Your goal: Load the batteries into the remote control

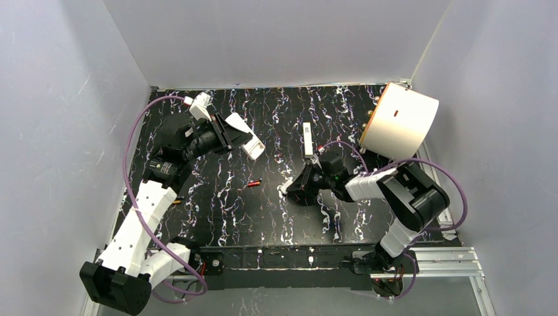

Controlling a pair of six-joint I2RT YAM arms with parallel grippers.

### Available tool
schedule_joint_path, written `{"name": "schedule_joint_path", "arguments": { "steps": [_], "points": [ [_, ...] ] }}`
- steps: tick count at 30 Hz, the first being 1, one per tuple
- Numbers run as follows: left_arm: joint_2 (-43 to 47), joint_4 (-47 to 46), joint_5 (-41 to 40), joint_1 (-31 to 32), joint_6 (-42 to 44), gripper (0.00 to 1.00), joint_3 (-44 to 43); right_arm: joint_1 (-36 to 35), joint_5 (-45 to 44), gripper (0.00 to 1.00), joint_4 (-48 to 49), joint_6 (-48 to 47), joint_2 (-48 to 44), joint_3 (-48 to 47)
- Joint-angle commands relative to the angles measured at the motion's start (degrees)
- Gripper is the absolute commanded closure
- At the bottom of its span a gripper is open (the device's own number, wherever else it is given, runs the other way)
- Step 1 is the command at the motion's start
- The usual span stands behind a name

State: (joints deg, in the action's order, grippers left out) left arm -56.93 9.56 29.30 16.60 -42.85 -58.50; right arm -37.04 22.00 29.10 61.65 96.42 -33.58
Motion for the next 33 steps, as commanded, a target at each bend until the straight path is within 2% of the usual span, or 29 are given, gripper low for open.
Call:
{"name": "schedule_joint_path", "arguments": {
  "steps": [1,2,3,5,8,10,12,16,23,28,31,33],
  "points": [
    [0.1,-0.4,0.5,-0.1,0.4,1.0,-0.8,0.0,-1.8,0.72,-4.5,-1.4,-5.7,1.9],
    [0.1,-0.5,0.6,-0.1,0.3,1.0,-0.8,0.0,-2.2,0.66,-6.4,-2.0,-7.2,1.8],
    [-0.1,-0.6,0.6,-0.1,0.3,1.0,-0.8,0.0,-2.9,0.54,-8.8,-2.9,-8.7,1.5],
    [-0.3,-0.9,0.7,-0.1,0.0,1.0,-0.7,0.0,-4.7,0.41,-14.3,-4.9,-12.4,0.5],
    [0.0,-2.2,0.6,-0.1,-1.0,1.0,-0.4,0.0,-8.8,0.3,-23.3,-8.1,-18.7,-2.2],
    [0.6,-4.0,0.5,-0.1,-2.8,1.0,0.2,0.0,-12.1,0.27,-27.8,-9.6,-24.0,-4.3],
    [1.2,-6.5,0.6,-0.1,-5.0,1.0,0.7,-0.1,-14.0,0.22,-27.6,-9.6,-30.0,-5.5],
    [1.5,-12.9,1.8,-0.1,-11.4,1.0,1.4,-0.1,-11.7,0.12,-15.2,-7.0,-36.5,-7.2],
    [0.7,-14.2,2.9,-0.1,-18.2,1.0,-1.0,-2.4,-7.9,0.07,2.2,1.4,-33.1,-14.2],
    [0.3,-18.6,5.0,-0.1,-24.1,1.0,-1.1,-4.0,-6.6,0.06,8.4,8.1,-27.0,-19.7],
    [-0.1,-21.4,5.8,-0.1,-27.1,1.0,-0.4,-5.7,-5.4,0.12,8.7,9.6,-23.2,-23.6],
    [-0.4,-21.9,5.9,-0.1,-27.3,1.0,-0.3,-6.5,-4.2,0.24,9.6,10.9,-20.9,-25.7]
  ]
}}
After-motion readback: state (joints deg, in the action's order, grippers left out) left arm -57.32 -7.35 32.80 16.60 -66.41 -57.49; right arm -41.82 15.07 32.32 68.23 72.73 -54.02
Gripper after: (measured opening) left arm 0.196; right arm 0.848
